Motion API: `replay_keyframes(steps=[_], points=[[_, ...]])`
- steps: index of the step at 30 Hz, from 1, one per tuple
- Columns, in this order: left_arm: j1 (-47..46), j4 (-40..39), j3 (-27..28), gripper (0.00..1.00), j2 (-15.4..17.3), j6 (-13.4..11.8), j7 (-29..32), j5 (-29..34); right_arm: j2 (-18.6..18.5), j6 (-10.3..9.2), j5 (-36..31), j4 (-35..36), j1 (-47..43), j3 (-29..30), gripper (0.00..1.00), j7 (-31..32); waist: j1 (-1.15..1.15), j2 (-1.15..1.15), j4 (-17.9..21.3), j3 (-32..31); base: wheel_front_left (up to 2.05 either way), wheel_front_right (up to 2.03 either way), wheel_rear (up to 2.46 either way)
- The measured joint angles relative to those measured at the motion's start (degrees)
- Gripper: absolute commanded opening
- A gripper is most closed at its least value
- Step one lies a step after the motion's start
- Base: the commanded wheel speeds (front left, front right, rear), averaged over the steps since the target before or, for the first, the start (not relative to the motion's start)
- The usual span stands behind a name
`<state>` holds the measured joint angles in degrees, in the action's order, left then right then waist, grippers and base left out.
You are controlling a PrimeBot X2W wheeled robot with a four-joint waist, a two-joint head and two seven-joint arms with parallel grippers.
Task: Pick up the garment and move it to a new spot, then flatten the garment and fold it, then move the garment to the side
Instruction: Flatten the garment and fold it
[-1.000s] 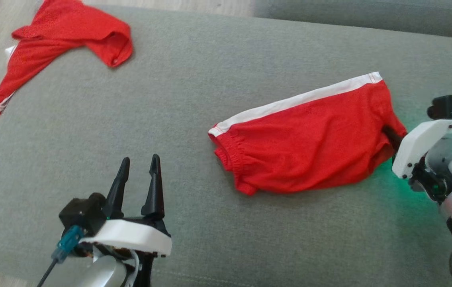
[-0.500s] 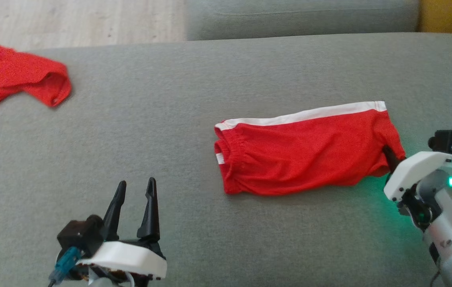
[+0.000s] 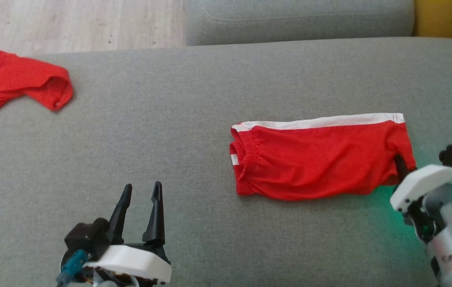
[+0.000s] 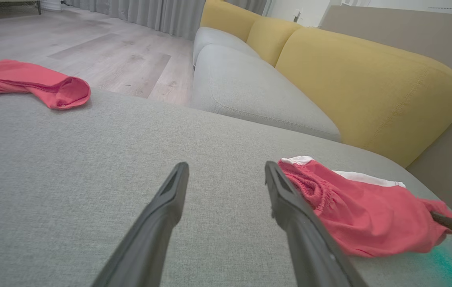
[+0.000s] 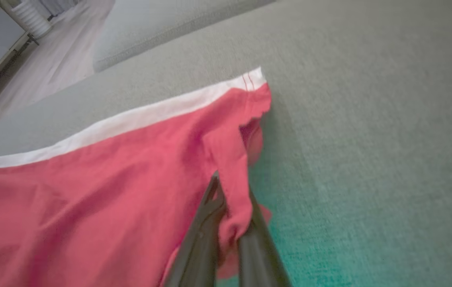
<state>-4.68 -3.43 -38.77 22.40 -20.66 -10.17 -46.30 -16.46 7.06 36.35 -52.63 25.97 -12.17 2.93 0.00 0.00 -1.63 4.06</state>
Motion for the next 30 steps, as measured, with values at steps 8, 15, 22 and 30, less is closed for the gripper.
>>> replay_keyframes(steps=[8, 15, 22, 30], points=[[0.0, 1.0, 0.0, 1.00, -0.3, -0.2, -0.1, 0.3, 5.6, 0.00, -6.6, 10.6, 0.3, 0.2, 0.00, 3.0, 0.00, 0.00, -2.4, -1.9, 0.00, 0.00, 0.00], [0.3, 1.0, 0.1, 1.00, -0.2, -0.5, -0.3, 0.3, 11.1, 0.00, -10.5, 18.3, 0.2, -6.4, 0.00, 10.7, 0.00, 0.00, -5.1, -2.6, 0.00, 0.00, 0.00], [0.3, 1.0, 0.2, 1.00, -0.2, -0.5, -0.7, 0.3, 12.0, 0.00, -11.7, 19.6, -3.6, -12.9, 0.00, 16.3, 0.00, 0.00, -6.8, -2.3, 0.00, 0.00, 0.00], [0.4, 1.1, 0.6, 1.00, -0.2, -0.5, -1.1, -0.2, 11.9, 0.00, -11.7, 23.4, -4.6, -15.9, 0.70, 16.2, 0.00, 0.00, -5.9, -2.3, 0.00, 0.00, 0.00]])
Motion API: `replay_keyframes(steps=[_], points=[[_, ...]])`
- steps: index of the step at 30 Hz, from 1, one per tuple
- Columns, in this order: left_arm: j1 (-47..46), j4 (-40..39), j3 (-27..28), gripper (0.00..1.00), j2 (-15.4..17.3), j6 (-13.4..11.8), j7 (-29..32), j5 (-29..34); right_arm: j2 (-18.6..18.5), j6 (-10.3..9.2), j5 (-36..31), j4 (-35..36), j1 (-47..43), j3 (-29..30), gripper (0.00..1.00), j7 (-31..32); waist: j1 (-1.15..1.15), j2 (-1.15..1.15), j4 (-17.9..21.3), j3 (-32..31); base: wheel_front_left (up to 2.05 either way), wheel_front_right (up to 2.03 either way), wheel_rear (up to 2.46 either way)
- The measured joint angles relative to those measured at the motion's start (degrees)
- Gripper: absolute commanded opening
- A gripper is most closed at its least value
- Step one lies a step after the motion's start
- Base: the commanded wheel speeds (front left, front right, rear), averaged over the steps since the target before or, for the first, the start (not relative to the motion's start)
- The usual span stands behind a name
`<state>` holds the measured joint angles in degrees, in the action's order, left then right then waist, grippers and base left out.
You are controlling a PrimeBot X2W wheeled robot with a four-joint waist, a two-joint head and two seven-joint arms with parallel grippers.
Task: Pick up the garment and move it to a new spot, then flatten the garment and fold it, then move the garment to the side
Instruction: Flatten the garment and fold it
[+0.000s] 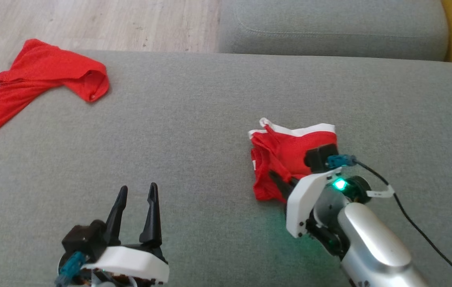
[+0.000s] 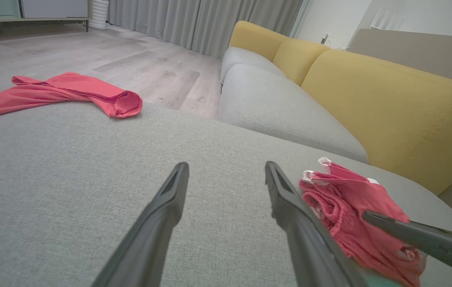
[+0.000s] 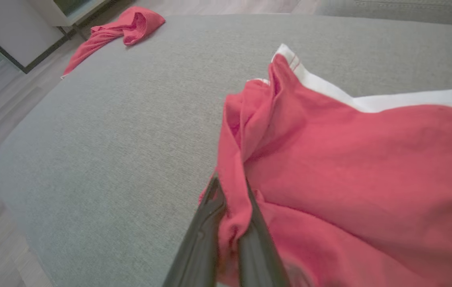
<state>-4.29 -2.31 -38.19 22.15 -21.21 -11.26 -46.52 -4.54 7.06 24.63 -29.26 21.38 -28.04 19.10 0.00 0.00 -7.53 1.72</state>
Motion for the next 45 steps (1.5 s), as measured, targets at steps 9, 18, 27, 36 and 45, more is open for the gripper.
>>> replay_keyframes(steps=[9, 18, 27, 36, 45], points=[[0.0, 0.4, -0.3, 1.00, -0.4, 0.0, 0.0, 0.0, -0.7, 0.00, 1.3, 5.7, -1.0, -4.3, 1.00, -3.3, 0.00, 0.00, 0.9, -0.6, 0.00, 0.00, 0.00], [0.0, 0.4, -0.5, 1.00, -0.5, 0.0, 0.0, 0.0, -3.5, 0.00, -1.2, 9.8, -4.7, 2.6, 1.00, -7.3, 0.00, 0.00, 1.2, -1.3, 0.00, 0.00, 0.00], [0.1, 1.3, -0.8, 1.00, -0.9, 0.0, -0.4, 0.0, -3.5, 0.00, -9.8, 13.5, -9.6, 15.2, 1.00, -11.9, 0.00, 0.00, 2.1, -2.2, 0.00, 0.00, 0.00], [0.1, 2.0, -1.2, 1.00, -1.2, 0.6, -0.5, 0.1, -2.8, 0.00, -14.0, 9.4, -10.9, 13.5, 0.15, -12.6, 0.00, 0.00, 1.4, -1.0, 0.00, 0.00, 0.00], [0.0, 2.4, -1.1, 1.00, -1.2, 0.6, -0.7, 0.1, -2.8, 0.00, -11.9, -2.4, -6.0, 5.1, 0.00, -15.0, 0.00, 0.00, -2.3, 0.9, 0.00, 0.00, 0.00]])
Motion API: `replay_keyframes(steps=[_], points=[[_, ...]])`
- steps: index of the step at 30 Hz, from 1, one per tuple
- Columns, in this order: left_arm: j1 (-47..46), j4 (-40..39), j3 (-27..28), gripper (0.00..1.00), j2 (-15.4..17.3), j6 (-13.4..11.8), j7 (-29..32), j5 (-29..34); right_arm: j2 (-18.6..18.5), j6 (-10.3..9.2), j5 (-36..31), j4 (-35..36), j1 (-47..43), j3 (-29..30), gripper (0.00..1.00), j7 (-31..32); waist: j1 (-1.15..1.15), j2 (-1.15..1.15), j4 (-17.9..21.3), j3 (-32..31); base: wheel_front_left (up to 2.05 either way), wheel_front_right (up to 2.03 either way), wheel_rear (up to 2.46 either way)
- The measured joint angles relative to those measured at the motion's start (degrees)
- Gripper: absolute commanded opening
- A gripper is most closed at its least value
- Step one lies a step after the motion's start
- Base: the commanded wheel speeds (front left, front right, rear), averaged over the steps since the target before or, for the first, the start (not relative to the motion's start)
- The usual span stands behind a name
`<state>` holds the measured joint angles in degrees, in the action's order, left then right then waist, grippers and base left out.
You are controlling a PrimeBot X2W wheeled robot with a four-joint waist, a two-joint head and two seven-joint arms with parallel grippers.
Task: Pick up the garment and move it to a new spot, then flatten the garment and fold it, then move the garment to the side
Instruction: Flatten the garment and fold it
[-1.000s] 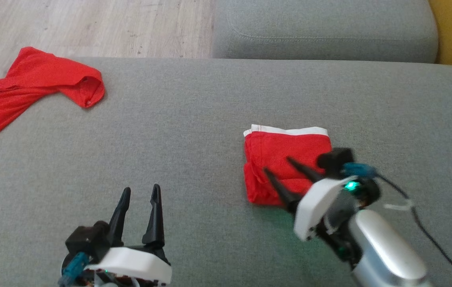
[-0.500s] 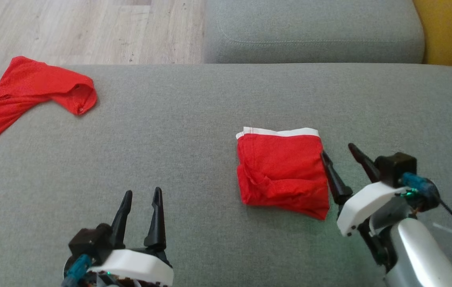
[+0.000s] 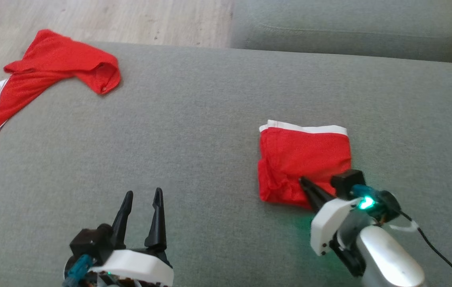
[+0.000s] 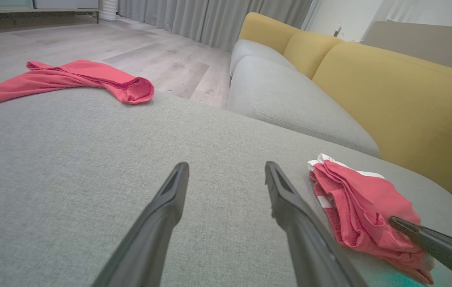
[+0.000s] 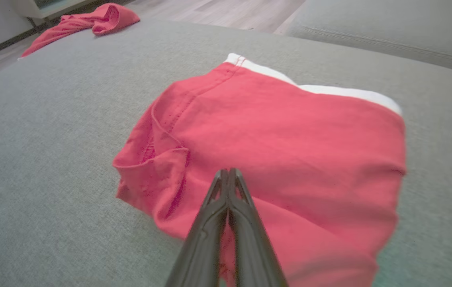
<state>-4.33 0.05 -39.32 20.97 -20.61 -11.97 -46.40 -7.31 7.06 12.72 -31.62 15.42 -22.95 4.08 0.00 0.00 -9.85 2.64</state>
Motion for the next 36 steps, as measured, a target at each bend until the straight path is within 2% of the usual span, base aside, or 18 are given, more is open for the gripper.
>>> replay_keyframes(steps=[6, 15, 21, 22, 23, 24, 25, 26, 31, 36], points=[[0.0, 0.0, 0.1, 1.00, 0.0, 0.0, -0.2, 0.0, 0.6, 0.00, 2.7, -4.4, 3.0, -8.3, 0.00, -0.7, 0.00, 0.00, -1.3, 0.9, 0.00, 0.00, 0.00], [-0.1, 0.5, 0.4, 1.00, 0.0, 0.0, -0.7, 0.0, -0.4, 0.00, 7.4, -5.5, 5.5, -21.0, 0.00, -2.2, 0.00, 0.00, -0.4, 0.9, 0.00, 0.00, 0.00], [-0.1, 1.0, 0.6, 1.00, 0.0, 0.0, -0.8, 0.0, -1.1, 0.00, 8.6, -3.8, 6.8, -21.1, 0.02, -6.4, 0.00, 0.00, 1.3, 0.1, 0.00, 0.00, 0.00], [-0.1, 1.0, 0.6, 1.00, 0.0, 0.0, -0.8, 0.0, -1.1, 0.00, 8.6, -3.3, 6.8, -20.4, 0.15, -7.2, 0.00, 0.00, 1.6, -0.2, 0.00, 0.00, 0.00], [0.0, 1.1, 0.7, 1.00, 0.0, 0.0, -0.8, 0.0, -1.2, 0.00, 8.6, -2.6, 6.8, -19.6, 0.33, -7.8, 0.00, 0.00, 1.9, -0.5, 0.00, 0.00, 0.00], [0.0, 1.1, 0.8, 1.00, 0.0, 0.0, -0.8, 0.0, -1.2, 0.00, 8.5, -1.9, 6.8, -18.5, 0.44, -8.4, 0.00, 0.00, 2.2, -0.8, 0.00, 0.00, 0.00], [0.0, 1.2, 0.8, 1.00, 0.0, 0.0, -1.0, 0.0, -1.3, 0.00, 8.5, -1.0, 6.7, -17.0, 0.75, -9.2, 0.00, 0.00, 2.5, -1.1, 0.00, 0.00, 0.00], [0.0, 1.3, 0.9, 1.00, 0.0, 0.0, -1.2, 0.0, -1.3, 0.00, 8.4, -0.1, 6.6, -15.3, 1.00, -9.7, 0.00, 0.00, 2.7, -1.5, 0.00, 0.00, 0.00], [0.2, 1.8, 1.9, 1.00, 0.5, -0.1, -1.3, 0.5, -1.0, 0.00, 5.1, 4.6, 3.7, -5.4, 1.00, -10.7, 0.00, 0.00, 4.2, -3.3, 0.00, 0.00, 0.00], [0.4, 3.1, 2.3, 1.00, 0.6, -0.2, -1.8, 1.6, 1.5, 0.00, -0.2, 11.1, -5.4, 6.2, 1.00, -10.0, 0.00, 0.00, 5.9, -5.1, 0.00, 0.00, 0.00]])
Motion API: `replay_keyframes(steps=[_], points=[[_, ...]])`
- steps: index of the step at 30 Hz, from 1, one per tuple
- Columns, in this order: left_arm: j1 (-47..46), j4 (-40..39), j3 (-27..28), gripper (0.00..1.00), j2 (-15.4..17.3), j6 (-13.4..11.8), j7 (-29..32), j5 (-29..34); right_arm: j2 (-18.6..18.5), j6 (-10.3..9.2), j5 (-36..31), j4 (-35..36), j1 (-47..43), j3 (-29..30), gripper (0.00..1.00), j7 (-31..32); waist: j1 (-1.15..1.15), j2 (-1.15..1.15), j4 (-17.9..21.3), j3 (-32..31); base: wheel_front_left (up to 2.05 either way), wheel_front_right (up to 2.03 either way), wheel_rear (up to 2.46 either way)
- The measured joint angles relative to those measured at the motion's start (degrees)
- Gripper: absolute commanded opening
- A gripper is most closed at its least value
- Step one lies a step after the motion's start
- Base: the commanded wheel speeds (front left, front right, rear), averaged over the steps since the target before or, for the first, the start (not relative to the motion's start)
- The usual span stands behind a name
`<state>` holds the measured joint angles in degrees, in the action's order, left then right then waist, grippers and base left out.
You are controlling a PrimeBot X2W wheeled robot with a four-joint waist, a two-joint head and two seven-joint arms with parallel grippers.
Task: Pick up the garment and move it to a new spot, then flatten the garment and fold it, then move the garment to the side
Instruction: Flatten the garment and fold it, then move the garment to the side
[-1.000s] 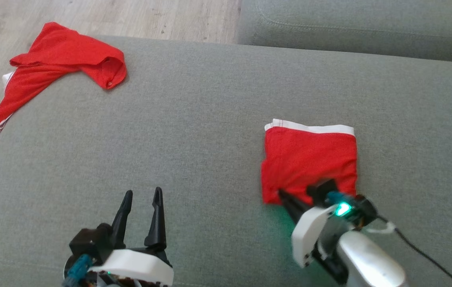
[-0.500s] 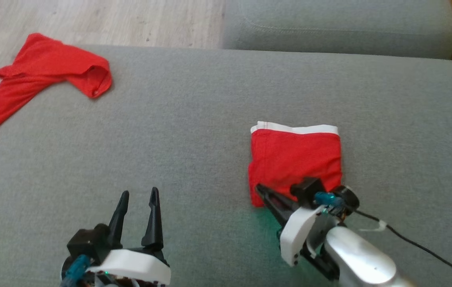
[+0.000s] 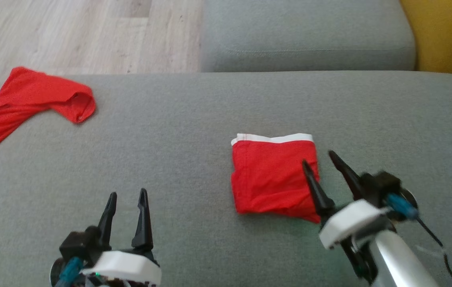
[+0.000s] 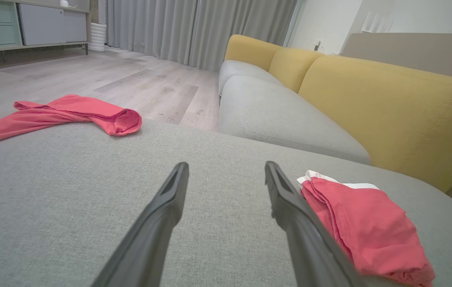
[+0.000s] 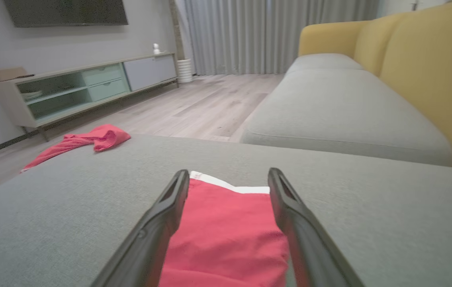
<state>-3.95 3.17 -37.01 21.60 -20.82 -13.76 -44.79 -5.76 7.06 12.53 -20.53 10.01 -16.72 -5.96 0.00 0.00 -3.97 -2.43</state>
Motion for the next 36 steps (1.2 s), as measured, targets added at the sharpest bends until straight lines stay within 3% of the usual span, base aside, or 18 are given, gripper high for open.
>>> replay_keyframes(steps=[10, 20, 36], points=[[4.2, 2.5, 0.6, 1.00, -0.2, 0.2, -0.5, 0.6, 2.5, 0.00, -3.8, 9.3, -12.1, 10.9, 1.00, 1.8, 0.01, 0.00, 0.8, -1.5, 0.00, 0.00, 0.00], [5.6, 5.4, 2.3, 1.00, 0.1, 1.7, -0.5, 0.3, 3.1, 0.00, -3.5, 11.8, -15.7, 12.4, 1.00, 2.0, 0.00, 0.00, 0.4, -1.8, 0.00, 0.00, 0.00], [5.6, 5.3, 3.2, 1.00, 0.3, 1.7, -0.5, 0.5, 3.2, 0.00, -2.9, 11.5, -17.0, 13.2, 1.00, 2.5, 0.00, 0.00, -0.1, -1.5, 0.00, 0.00, 0.00]])
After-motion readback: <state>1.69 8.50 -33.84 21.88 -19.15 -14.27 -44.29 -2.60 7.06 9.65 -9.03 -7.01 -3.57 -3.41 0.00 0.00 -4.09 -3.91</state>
